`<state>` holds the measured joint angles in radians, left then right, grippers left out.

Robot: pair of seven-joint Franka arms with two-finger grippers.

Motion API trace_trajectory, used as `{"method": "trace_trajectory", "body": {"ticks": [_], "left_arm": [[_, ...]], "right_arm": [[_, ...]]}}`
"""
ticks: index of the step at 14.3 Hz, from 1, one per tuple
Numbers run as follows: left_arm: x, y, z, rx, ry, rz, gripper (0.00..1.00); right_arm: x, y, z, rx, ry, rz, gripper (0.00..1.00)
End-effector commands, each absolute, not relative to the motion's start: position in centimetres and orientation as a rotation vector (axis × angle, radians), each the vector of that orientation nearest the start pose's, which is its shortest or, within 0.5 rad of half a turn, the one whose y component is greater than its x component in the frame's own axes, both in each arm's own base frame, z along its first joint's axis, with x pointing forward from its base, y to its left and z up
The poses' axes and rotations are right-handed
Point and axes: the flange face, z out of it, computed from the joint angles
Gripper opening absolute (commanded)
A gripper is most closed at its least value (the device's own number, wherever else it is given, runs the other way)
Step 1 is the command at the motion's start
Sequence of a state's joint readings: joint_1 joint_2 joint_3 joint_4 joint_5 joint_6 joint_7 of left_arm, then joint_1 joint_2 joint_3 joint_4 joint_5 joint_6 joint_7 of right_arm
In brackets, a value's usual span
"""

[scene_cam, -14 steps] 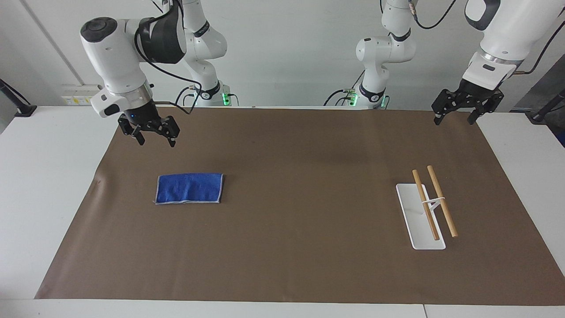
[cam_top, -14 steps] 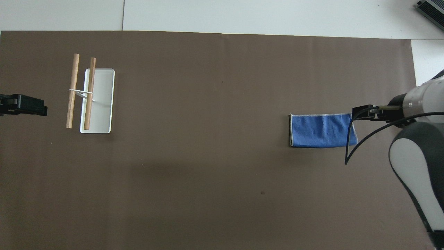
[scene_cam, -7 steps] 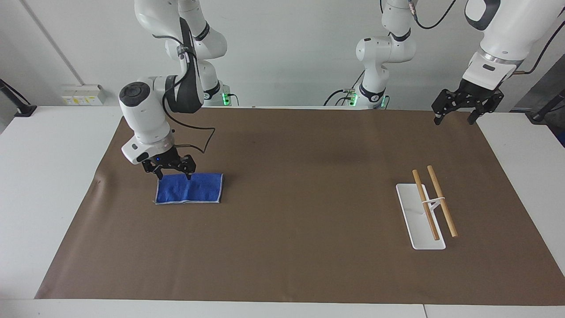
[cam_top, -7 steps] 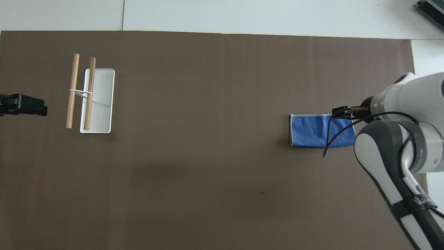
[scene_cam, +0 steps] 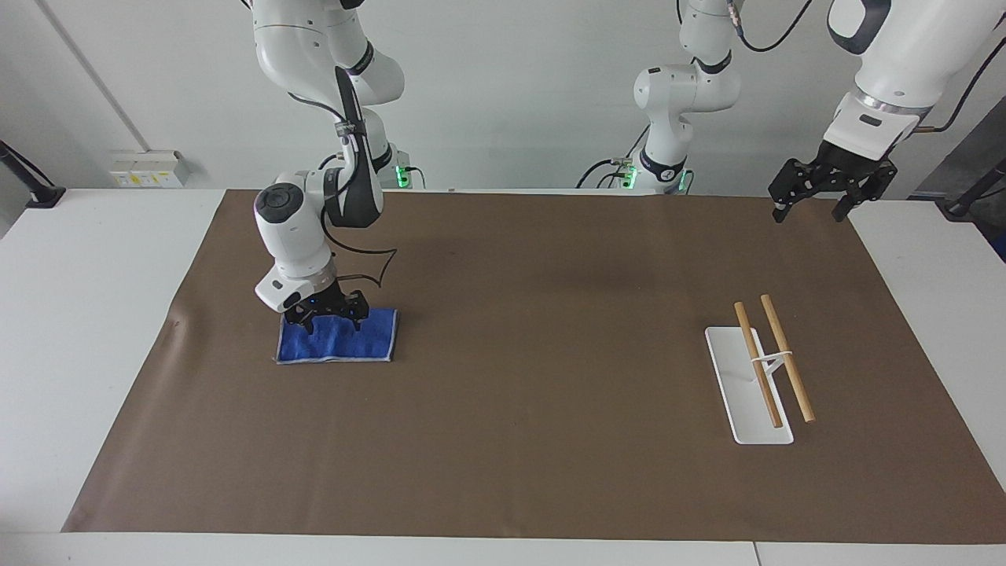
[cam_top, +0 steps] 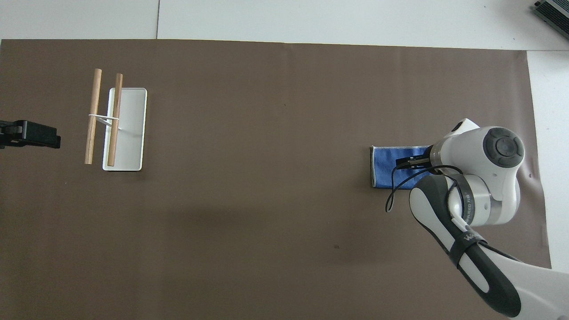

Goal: Right arm passes towel to left arm to hang
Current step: 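Reach the right gripper down to the blue towel's near edge, then close the right gripper on the blue towel edge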

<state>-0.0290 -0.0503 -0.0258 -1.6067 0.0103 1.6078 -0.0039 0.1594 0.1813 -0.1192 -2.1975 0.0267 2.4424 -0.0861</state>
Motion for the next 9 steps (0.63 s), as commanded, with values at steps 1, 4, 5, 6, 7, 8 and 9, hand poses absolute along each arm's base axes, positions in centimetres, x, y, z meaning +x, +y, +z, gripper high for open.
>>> {"method": "trace_trajectory", "body": {"ticks": [1, 4, 5, 6, 7, 8, 9], "left_arm": [[53.4, -2.6, 63.9, -3.142, 0.055, -0.084, 1.0], [53.4, -2.6, 63.9, -3.142, 0.055, -0.084, 1.0], [53.4, -2.6, 63.9, -3.142, 0.055, -0.084, 1.0], [53.4, -2.6, 63.8, -3.142, 0.055, -0.082, 1.0], [53.4, -2.6, 63.9, -3.142, 0.055, -0.084, 1.0], [53.4, -2.6, 63.9, -3.142, 0.055, -0.084, 1.0], [53.4, -2.6, 63.9, -3.142, 0.055, -0.084, 1.0]], "right_arm": [[55.2, 1.6, 30.1, -3.073, -0.199, -0.12, 1.0], [55.1, 0.8, 29.1, -3.039, -0.244, -0.123, 1.0], [55.1, 0.8, 28.9, -3.04, -0.248, -0.123, 1.0], [55.0, 0.8, 28.8, -3.04, -0.259, -0.123, 1.0], [55.0, 0.9, 28.7, -3.038, -0.286, -0.124, 1.0], [54.9, 0.8, 28.6, -3.037, -0.309, -0.123, 1.0], [54.8, 0.7, 28.5, -3.038, -0.311, -0.123, 1.0]]}}
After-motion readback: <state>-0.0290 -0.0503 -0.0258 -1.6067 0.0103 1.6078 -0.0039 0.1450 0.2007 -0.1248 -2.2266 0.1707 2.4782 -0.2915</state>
